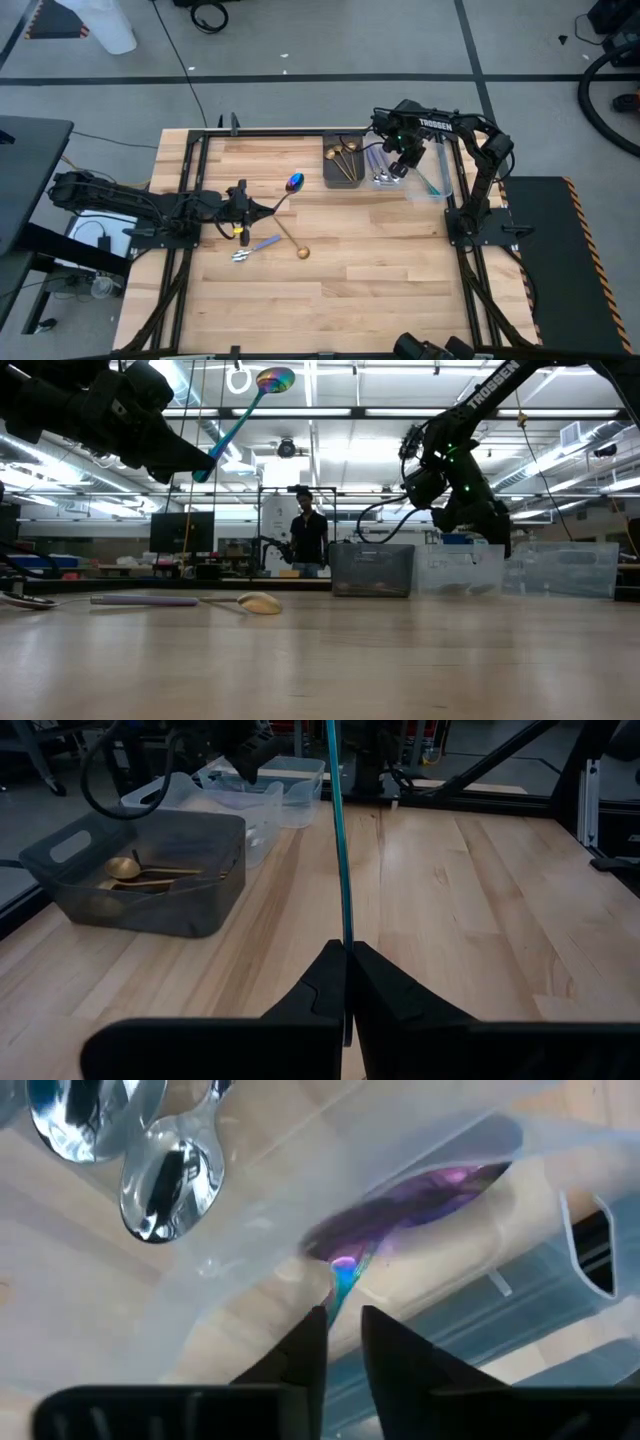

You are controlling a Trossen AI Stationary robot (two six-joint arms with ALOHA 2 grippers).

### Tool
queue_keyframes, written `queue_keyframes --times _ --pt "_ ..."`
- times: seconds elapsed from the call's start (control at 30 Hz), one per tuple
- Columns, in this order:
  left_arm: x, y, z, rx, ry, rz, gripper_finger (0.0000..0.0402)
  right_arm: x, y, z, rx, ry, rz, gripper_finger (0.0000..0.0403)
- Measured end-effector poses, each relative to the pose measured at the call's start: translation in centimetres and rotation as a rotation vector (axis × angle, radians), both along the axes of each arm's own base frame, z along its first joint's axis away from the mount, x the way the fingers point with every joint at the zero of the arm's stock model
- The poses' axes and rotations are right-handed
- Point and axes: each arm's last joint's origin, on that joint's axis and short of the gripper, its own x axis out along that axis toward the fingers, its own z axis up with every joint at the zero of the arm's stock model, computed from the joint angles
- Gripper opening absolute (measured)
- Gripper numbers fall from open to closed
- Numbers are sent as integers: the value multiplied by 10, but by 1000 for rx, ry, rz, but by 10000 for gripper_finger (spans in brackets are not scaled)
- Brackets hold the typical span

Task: Sort silverware by color (type)

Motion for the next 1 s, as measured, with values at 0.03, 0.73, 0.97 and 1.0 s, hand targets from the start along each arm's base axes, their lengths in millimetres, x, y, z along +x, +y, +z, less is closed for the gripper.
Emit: queue_keyframes --times 0.03,0.73,0.97,1.0 --pt "0 0 0 0 0 0 16 0 0 0 2 2 0 90" --pt "-1 0 -5 30 54 -4 16 18 24 34 -64 -44 -44 142" --pt "0 1 -1 69 22 24 16 36 48 83 -261 -347 24 142" --pt "0 1 0 70 16 26 16 38 53 88 -277 -387 34 142"
